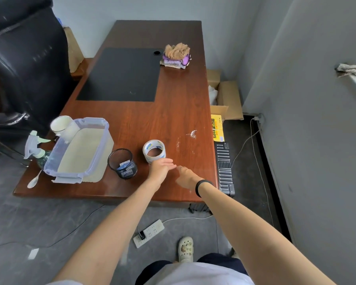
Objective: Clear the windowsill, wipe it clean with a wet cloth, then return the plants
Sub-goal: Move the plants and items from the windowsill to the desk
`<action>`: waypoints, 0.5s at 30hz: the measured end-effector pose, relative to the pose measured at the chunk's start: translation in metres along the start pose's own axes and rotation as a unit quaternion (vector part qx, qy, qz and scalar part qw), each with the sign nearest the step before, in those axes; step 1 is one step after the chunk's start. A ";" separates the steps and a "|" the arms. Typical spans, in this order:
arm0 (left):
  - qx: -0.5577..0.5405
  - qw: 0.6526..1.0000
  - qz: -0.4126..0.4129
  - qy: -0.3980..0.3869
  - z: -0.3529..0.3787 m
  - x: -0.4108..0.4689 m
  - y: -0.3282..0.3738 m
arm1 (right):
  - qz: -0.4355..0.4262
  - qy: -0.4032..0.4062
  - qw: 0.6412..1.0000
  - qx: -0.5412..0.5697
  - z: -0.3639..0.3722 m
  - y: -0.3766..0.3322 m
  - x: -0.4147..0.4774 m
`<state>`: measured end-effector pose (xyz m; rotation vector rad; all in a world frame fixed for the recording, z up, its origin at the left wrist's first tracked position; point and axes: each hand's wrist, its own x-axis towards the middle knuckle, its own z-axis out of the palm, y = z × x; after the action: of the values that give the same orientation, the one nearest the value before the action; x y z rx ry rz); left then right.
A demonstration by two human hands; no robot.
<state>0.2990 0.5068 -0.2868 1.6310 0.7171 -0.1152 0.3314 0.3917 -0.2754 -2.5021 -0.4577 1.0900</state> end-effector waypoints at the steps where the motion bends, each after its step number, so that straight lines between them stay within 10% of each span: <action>1: 0.014 1.000 0.007 -0.010 0.008 -0.001 0.004 | 0.007 0.008 1.000 0.008 -0.004 0.004 -0.001; 15: 0.200 0.944 0.102 -0.240 0.217 -0.023 0.106 | 0.186 0.264 0.922 0.215 -0.098 0.198 -0.113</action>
<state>0.4043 0.2955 -0.2299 1.9515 0.1484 -0.5163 0.3605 0.1489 -0.2329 -2.3796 0.3866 0.4996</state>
